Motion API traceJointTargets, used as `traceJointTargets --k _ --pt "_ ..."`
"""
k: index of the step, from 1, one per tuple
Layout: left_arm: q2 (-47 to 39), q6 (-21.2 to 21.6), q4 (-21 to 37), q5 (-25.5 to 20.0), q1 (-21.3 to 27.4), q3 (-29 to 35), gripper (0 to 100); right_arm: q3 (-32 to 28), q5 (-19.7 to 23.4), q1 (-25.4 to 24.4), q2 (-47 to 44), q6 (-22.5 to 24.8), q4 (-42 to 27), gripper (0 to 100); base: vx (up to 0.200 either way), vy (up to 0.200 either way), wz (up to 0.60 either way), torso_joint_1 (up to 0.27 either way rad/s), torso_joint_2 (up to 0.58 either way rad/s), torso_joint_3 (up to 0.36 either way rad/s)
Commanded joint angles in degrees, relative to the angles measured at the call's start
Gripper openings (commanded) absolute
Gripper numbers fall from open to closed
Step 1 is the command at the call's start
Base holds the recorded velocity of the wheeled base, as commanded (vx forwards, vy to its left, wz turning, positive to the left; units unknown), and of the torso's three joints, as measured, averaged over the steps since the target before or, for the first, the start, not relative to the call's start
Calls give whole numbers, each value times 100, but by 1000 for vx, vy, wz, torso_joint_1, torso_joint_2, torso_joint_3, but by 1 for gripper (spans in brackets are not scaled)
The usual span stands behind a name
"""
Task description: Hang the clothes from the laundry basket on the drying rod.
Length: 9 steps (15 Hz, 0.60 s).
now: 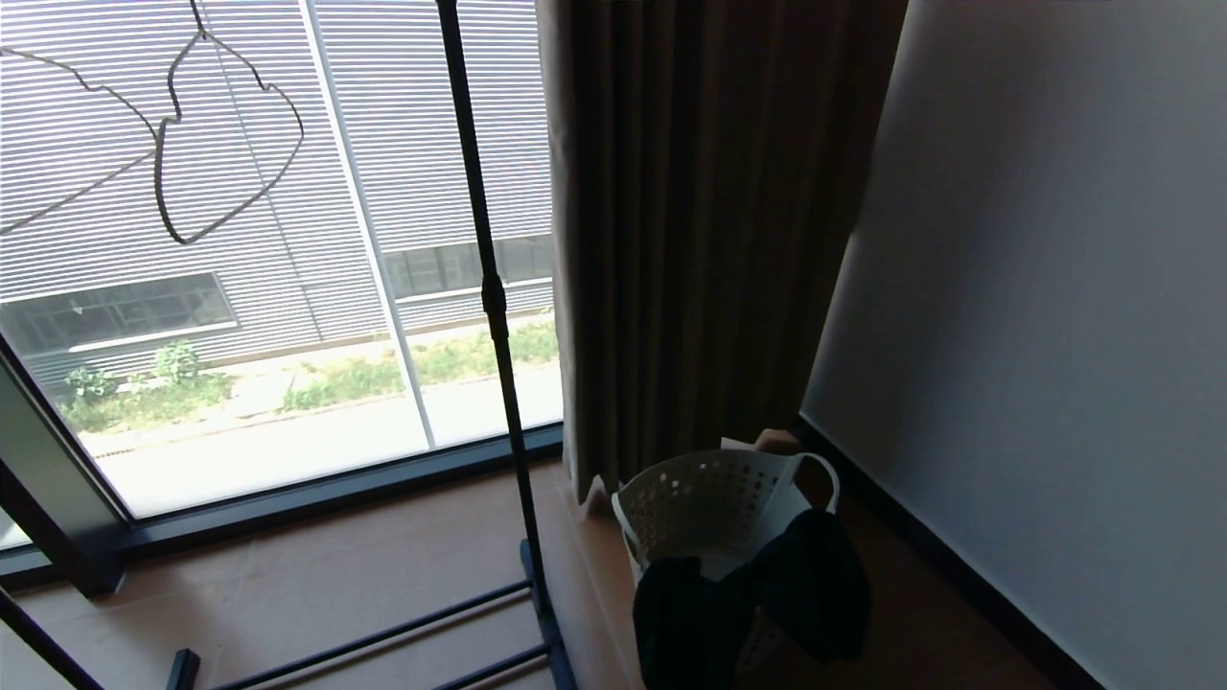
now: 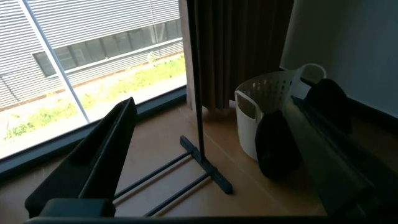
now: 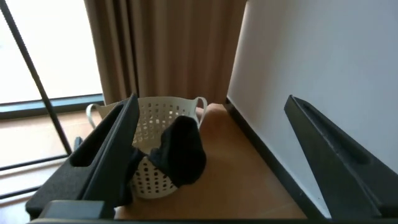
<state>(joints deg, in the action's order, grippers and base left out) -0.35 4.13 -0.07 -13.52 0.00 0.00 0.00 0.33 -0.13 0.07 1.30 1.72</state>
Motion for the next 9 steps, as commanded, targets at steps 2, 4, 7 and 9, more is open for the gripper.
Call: traceJointTargets --k 2,4,7,9 --pt "-9 9 -1 -2 0 0 100 0 2 -4 -7 10 4 100 0 -200 0 7 5 5" --pt "-9 9 -1 -2 0 0 100 0 2 -4 -7 10 4 100 0 -200 0 12 5 5" --pt "-9 0 -1 7 -9 0 100 0 2 -4 -7 -16 13 100 0 0 0 0 0 0" --pt "-9 -53 -1 60 -9 0 100 0 -7 -4 -7 -25 13 100 0 0 0 0 0 0"
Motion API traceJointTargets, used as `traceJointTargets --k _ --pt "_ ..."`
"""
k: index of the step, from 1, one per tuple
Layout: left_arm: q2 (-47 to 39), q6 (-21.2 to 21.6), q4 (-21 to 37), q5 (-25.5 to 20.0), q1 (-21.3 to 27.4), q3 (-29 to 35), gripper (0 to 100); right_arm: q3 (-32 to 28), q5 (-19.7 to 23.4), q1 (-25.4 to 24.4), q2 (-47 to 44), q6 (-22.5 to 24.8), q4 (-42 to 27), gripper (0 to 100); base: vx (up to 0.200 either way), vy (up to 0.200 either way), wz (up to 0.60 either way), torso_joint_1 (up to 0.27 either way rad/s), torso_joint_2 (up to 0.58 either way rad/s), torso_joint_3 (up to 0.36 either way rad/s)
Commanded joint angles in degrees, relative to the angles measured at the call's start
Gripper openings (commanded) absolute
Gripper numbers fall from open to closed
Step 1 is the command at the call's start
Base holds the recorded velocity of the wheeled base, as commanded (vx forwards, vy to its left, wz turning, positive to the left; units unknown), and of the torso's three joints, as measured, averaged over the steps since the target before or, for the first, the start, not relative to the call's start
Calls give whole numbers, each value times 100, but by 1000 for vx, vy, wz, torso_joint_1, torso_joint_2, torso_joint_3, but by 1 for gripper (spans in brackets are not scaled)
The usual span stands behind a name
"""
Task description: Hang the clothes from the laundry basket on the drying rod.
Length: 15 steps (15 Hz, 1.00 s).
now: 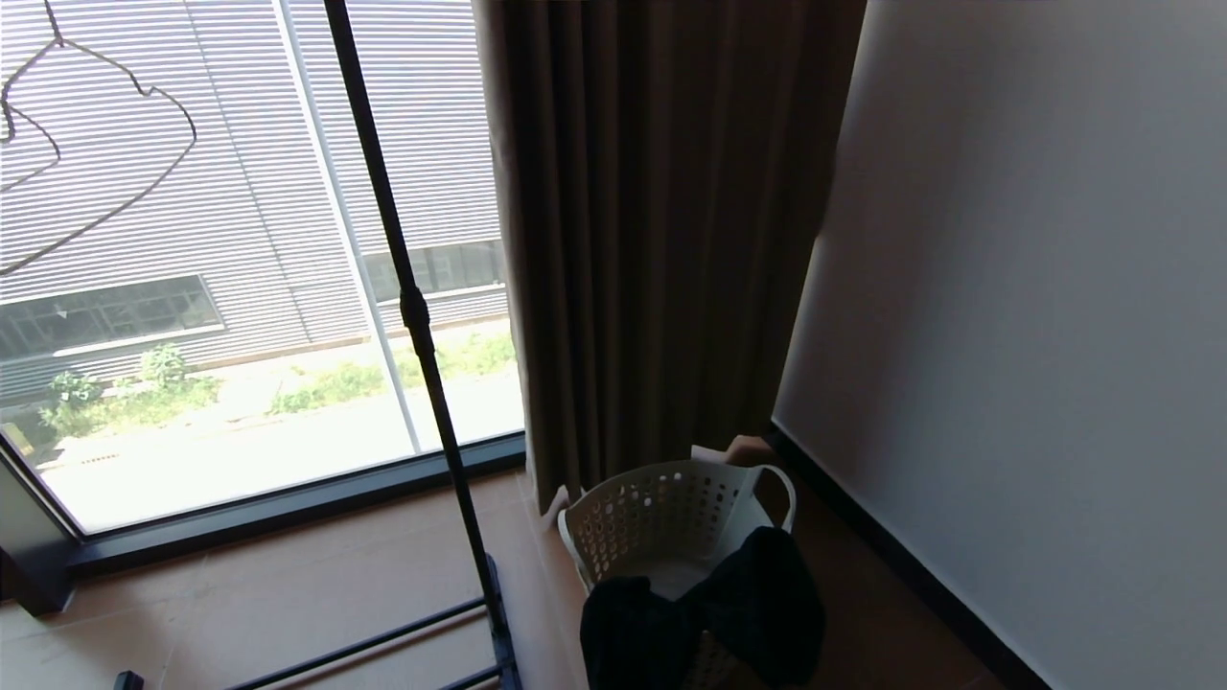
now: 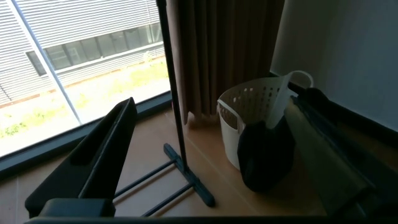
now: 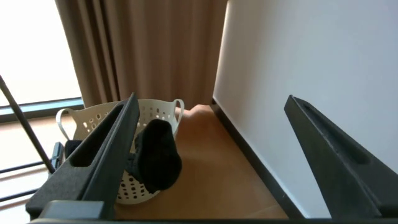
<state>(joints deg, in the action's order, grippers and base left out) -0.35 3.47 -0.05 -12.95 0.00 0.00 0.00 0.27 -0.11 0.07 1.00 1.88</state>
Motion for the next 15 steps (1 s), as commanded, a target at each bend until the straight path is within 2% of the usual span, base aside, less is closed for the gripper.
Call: traceJointTargets --k 1,7,15 --pt "-9 -22 -4 11 -9 0 100 0 0 -7 -7 -3 -3 100 0 0 0 0 0 0" --pt "-9 48 5 -15 -9 0 100 0 0 -7 -7 -3 -3 100 0 0 0 0 0 -13" --pt "-9 22 5 11 -9 0 100 0 0 -7 -7 -3 -3 100 0 0 0 3 1 -181"
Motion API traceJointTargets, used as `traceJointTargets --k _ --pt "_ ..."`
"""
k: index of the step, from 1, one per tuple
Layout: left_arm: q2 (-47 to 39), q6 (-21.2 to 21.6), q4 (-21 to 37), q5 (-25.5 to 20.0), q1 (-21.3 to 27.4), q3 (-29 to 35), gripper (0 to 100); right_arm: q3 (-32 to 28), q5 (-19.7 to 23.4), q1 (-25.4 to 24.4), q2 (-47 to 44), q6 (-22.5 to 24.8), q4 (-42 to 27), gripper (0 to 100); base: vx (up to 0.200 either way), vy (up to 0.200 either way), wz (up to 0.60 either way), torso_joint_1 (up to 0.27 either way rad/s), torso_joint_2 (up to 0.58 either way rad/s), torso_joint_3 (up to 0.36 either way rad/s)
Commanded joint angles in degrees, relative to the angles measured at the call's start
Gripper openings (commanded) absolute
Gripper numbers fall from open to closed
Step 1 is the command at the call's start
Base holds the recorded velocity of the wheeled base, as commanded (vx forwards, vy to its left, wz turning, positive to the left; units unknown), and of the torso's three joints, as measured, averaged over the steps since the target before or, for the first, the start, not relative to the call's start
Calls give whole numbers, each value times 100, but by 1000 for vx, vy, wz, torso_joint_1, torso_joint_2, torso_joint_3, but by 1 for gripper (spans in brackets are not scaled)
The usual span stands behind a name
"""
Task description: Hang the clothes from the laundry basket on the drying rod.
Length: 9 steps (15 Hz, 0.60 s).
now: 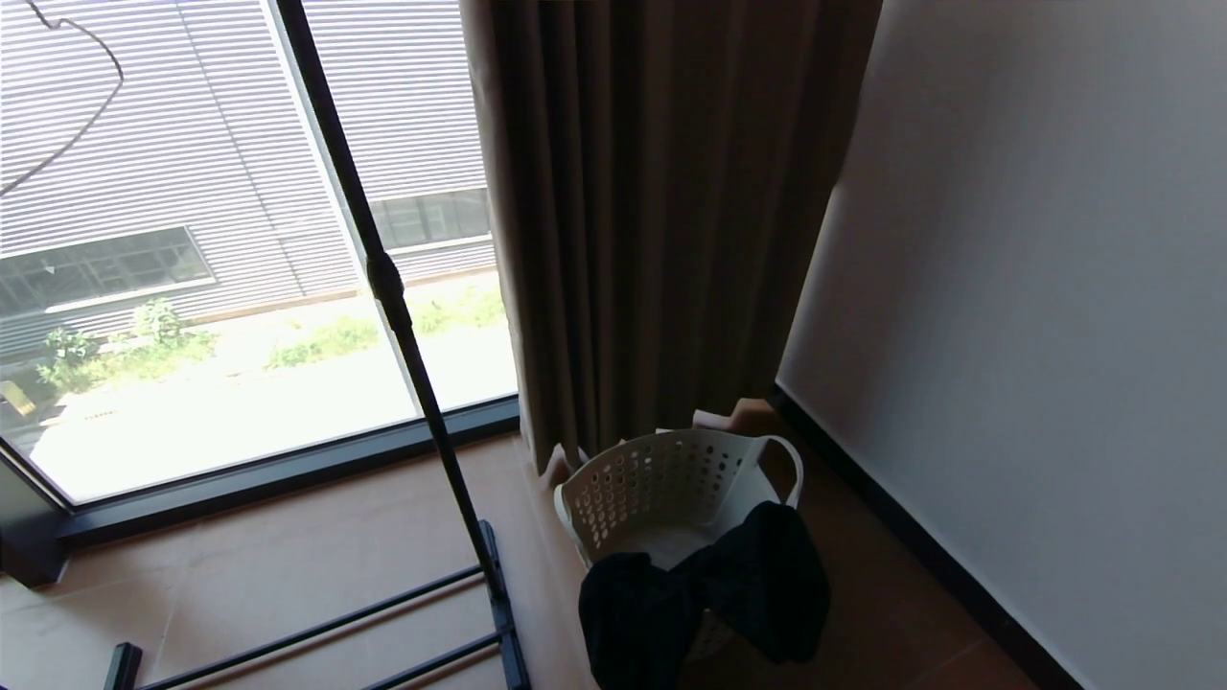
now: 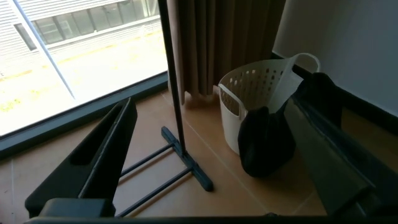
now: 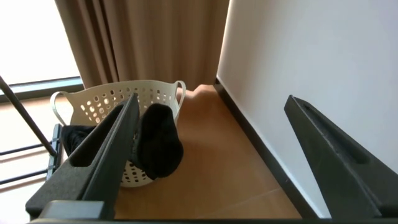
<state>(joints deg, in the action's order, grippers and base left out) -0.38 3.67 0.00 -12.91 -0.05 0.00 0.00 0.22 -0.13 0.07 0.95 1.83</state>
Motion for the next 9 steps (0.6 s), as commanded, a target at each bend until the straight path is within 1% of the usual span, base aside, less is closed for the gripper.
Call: traceJointTargets --k 1,4,6,9 --pt "-6 2 0 -1 -4 0 100 0 4 -4 -7 2 2 100 0 0 0 2 2 -193" --pt "-15 -7 0 8 -13 0 100 0 4 -4 -7 2 2 100 0 0 0 2 2 -196" --pt "-15 -7 0 131 -13 0 100 0 4 -4 -7 10 2 100 0 0 0 2 5 -203" --pt "-15 -7 0 131 -13 0 100 0 4 -4 -7 2 2 100 0 0 0 6 2 -198"
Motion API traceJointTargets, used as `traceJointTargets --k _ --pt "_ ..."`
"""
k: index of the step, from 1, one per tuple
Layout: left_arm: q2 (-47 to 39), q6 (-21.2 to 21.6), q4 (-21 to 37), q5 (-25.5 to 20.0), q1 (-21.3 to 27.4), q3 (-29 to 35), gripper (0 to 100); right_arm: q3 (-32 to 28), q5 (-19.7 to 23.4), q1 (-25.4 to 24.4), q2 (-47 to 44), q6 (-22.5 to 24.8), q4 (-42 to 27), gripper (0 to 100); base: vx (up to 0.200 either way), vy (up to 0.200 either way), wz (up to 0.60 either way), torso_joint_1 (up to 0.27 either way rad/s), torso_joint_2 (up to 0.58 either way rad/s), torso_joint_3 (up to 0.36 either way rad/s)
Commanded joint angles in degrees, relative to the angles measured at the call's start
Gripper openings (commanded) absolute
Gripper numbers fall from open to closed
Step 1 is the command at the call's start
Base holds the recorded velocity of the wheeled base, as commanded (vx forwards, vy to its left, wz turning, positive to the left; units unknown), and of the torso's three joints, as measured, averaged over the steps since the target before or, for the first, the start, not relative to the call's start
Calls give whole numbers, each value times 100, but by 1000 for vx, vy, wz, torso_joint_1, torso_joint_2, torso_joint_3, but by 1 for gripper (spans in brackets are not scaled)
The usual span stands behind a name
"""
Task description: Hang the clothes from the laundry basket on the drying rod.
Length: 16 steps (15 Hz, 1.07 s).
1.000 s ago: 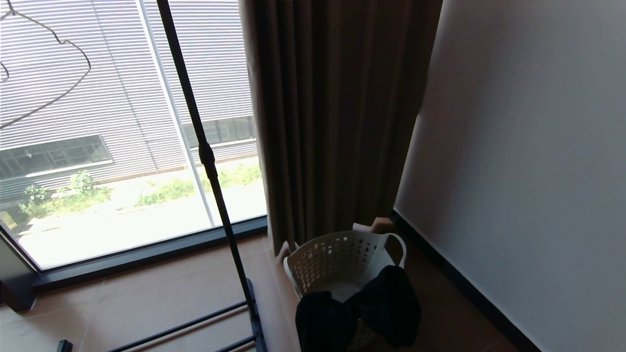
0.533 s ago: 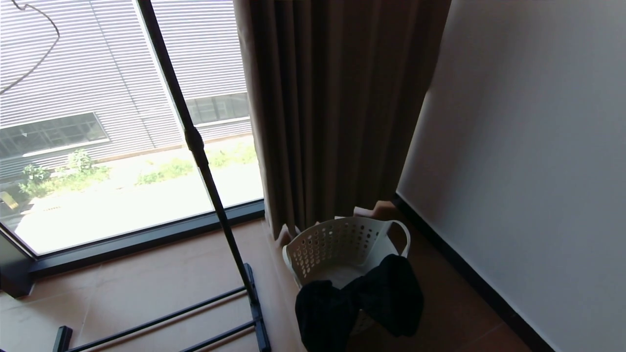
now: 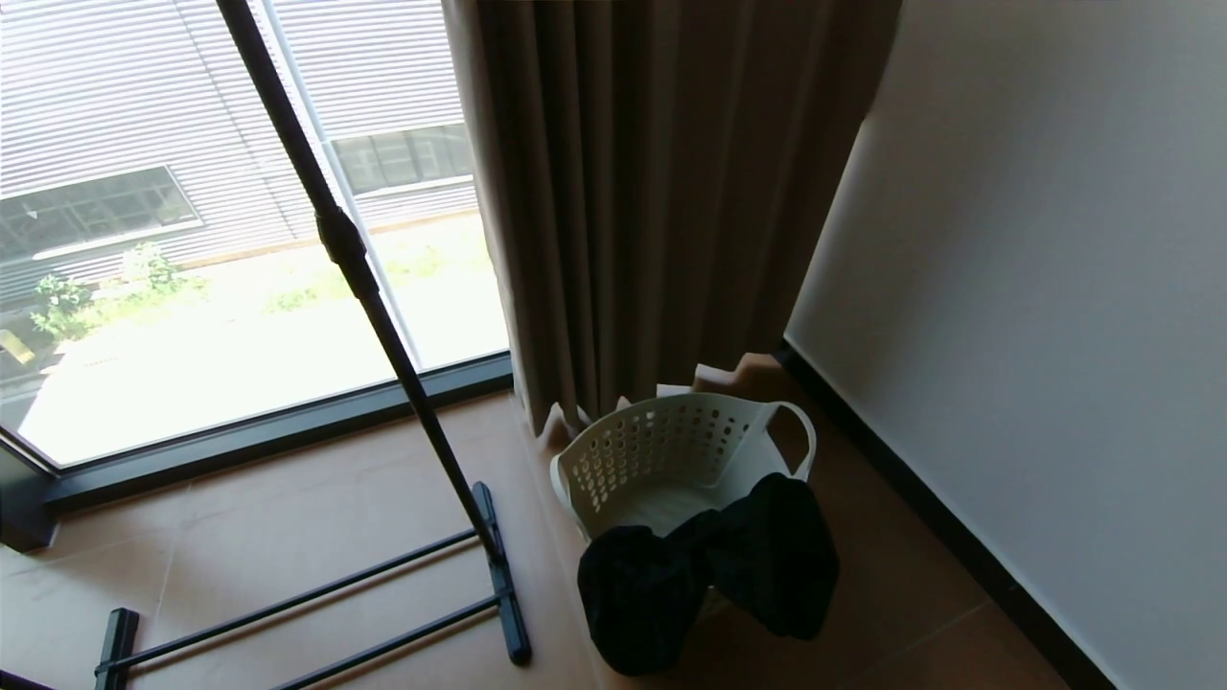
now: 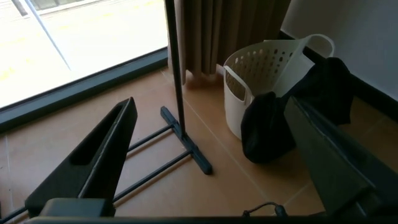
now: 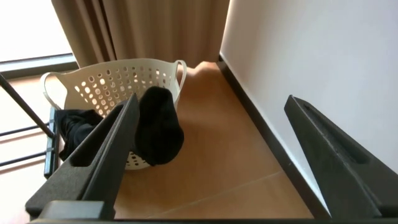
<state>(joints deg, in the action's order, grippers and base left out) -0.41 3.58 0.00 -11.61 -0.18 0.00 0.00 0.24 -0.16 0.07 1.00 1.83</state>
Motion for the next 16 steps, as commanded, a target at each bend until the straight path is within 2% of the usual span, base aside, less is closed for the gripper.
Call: traceJointTargets --k 1,16 --pt "-2 -33 0 27 1 0 100 0 11 -2 -7 14 2 100 0 0 0 -2 2 -193" --pt "-11 -68 0 36 18 0 100 0 11 -2 -7 32 -7 100 0 0 0 3 1 -194"
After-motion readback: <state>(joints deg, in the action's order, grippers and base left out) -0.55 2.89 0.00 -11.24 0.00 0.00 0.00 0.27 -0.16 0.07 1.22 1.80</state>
